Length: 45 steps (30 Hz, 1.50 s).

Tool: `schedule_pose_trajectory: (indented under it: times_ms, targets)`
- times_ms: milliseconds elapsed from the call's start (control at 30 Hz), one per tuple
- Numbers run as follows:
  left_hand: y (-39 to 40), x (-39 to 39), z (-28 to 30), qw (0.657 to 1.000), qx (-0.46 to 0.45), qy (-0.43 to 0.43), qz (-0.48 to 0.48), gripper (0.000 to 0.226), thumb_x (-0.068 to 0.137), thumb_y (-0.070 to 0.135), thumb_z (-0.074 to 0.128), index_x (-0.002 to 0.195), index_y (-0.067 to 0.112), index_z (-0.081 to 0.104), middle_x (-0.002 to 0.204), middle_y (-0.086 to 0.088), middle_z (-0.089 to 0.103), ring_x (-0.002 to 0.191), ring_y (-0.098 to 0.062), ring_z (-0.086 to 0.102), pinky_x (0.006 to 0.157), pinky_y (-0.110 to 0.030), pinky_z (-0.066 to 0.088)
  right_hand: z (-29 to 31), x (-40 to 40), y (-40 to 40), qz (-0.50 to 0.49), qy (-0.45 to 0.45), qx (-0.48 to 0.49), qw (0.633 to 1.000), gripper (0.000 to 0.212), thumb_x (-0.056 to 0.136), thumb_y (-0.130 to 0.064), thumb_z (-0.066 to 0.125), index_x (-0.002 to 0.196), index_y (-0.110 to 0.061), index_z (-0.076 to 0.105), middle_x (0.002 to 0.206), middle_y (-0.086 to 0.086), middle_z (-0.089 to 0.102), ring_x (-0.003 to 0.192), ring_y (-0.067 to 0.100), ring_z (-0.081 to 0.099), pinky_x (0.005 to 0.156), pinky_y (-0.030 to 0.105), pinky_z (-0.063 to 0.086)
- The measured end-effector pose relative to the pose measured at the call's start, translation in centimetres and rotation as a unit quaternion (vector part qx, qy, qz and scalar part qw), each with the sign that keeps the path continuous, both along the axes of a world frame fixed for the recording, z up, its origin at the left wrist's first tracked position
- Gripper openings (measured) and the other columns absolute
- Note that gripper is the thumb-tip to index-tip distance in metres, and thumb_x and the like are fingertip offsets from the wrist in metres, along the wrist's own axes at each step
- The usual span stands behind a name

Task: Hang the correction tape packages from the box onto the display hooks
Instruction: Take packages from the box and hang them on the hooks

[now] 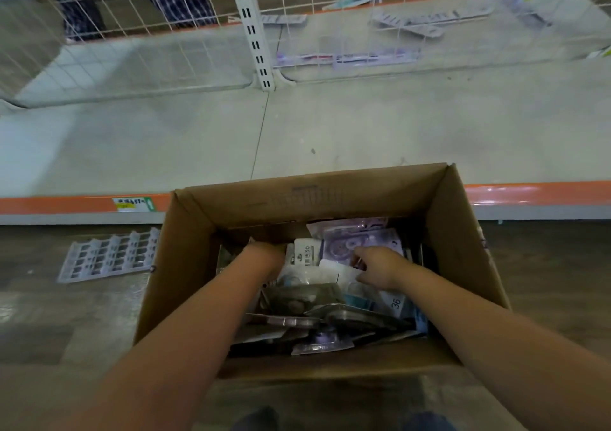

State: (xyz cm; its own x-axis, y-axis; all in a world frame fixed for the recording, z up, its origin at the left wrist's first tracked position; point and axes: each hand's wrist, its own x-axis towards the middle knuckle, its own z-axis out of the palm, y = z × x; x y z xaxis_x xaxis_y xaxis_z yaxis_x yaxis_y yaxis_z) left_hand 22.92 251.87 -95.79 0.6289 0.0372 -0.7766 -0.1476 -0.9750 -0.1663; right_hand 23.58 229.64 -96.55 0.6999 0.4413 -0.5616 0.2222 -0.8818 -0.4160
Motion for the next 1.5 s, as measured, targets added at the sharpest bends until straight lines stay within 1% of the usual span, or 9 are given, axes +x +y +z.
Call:
schedule_pose_trajectory:
  times_ms: [267, 467, 700, 867, 967, 1100, 1200, 1333, 1500]
  targets:
    - [-0.3, -1.4, 0.1, 0.998, 0.027, -0.035, 0.033, 0.040, 0.090, 0.011, 0.056, 0.130, 0.016, 0.051, 0.132, -0.006, 0.055, 0.120, -0.026, 0.052, 0.094, -0.038, 0.045, 0.3, -1.2, 0.2, 0.031, -0.037, -0.023, 0.999, 0.025, 0.086, -0.020, 0.064, 0.109, -0.016, 0.058, 0.116, 0.008, 0.058, 0.108, 0.026, 0.053, 0.089, 0.035, 0.047]
    - [1.7, -3.0, 3.0, 0.963, -0.159, -0.154, 0.151, 0.008, 0.090, 0.024, 0.060, 0.098, 0.024, 0.063, 0.104, 0.000, 0.064, 0.092, -0.014, 0.058, 0.075, -0.029, 0.048, 0.5, -2.2, -0.2, 0.015, -0.082, -0.013, 0.996, 0.014, 0.088, -0.016, 0.059, 0.102, -0.013, 0.059, 0.110, 0.010, 0.058, 0.104, 0.025, 0.053, 0.086, 0.033, 0.043]
    - [3.2, -4.6, 4.3, 0.704, -0.533, -0.122, 0.453, 0.024, 0.089, 0.019, 0.063, 0.113, 0.016, 0.063, 0.112, -0.011, 0.068, 0.104, -0.027, 0.065, 0.094, -0.046, 0.051, 1.7, -3.3, -0.5, -0.135, -0.059, 0.100, 0.984, 0.006, 0.099, -0.018, 0.044, 0.095, -0.013, 0.042, 0.094, 0.014, 0.058, 0.087, 0.027, 0.054, 0.070, 0.033, 0.038]
    - [3.1, -5.3, 3.8, 0.618, -0.599, -0.076, 0.504, 0.034, 0.093, 0.015, 0.055, 0.127, 0.013, 0.055, 0.117, -0.011, 0.064, 0.105, -0.025, 0.064, 0.082, -0.035, 0.058, 2.1, -3.8, -0.6, -0.206, -0.060, 0.128, 0.968, 0.021, 0.102, -0.020, 0.034, 0.113, -0.005, 0.044, 0.075, 0.004, 0.051, 0.075, 0.024, 0.050, 0.060, 0.031, 0.032]
    - [2.7, -5.4, 3.9, 0.621, -0.604, -0.056, 0.496, 0.036, 0.089, 0.001, 0.058, 0.122, 0.014, 0.054, 0.111, -0.007, 0.067, 0.098, -0.019, 0.066, 0.073, -0.026, 0.059, 2.3, -3.6, -0.7, -0.256, -0.031, 0.157, 0.953, 0.022, 0.102, -0.021, 0.036, 0.114, -0.004, 0.045, 0.095, 0.013, 0.055, 0.091, 0.030, 0.055, 0.072, 0.031, 0.036]
    - [2.0, -5.5, 4.1, 0.711, -0.538, -0.064, 0.448, 0.039, 0.084, -0.010, 0.060, 0.115, 0.014, 0.055, 0.109, -0.005, 0.066, 0.094, -0.015, 0.065, 0.061, -0.017, 0.056, 1.8, -3.5, -0.9, -0.262, 0.027, 0.146, 0.954, 0.023, 0.096, -0.032, 0.052, 0.106, -0.013, 0.045, 0.101, 0.006, 0.056, 0.098, 0.025, 0.057, 0.078, 0.031, 0.042]
    - [1.9, -5.3, 4.0, 0.711, -0.535, -0.084, 0.449, 0.046, 0.085, -0.011, 0.059, 0.122, 0.014, 0.050, 0.108, -0.002, 0.063, 0.091, -0.012, 0.064, 0.057, -0.016, 0.055, 1.9, -3.9, -0.7, -0.235, 0.043, 0.123, 0.963, 0.038, 0.087, -0.024, 0.067, 0.116, -0.012, 0.048, 0.108, 0.004, 0.058, 0.100, 0.023, 0.057, 0.077, 0.030, 0.045]
    - [2.4, -5.5, 3.7, 0.628, -0.581, -0.086, 0.510, 0.029, 0.087, -0.002, 0.060, 0.112, 0.013, 0.058, 0.111, -0.007, 0.067, 0.096, -0.017, 0.066, 0.071, -0.023, 0.059, 2.1, -3.8, -0.9, -0.240, 0.047, 0.121, 0.962, 0.041, 0.081, -0.010, 0.072, 0.119, -0.008, 0.055, 0.116, 0.009, 0.062, 0.106, 0.025, 0.059, 0.086, 0.032, 0.048]
    - [3.3, -5.9, 3.4, 0.476, -0.671, -0.096, 0.560, 0.018, 0.094, 0.010, 0.049, 0.105, 0.014, 0.063, 0.101, -0.003, 0.072, 0.099, -0.021, 0.065, 0.086, -0.037, 0.054, 3.5, -3.5, -0.4, -0.354, 0.142, 0.278, 0.882, 0.032, 0.079, -0.009, 0.074, 0.108, -0.014, 0.060, 0.099, 0.002, 0.067, 0.090, 0.022, 0.066, 0.076, 0.035, 0.054]
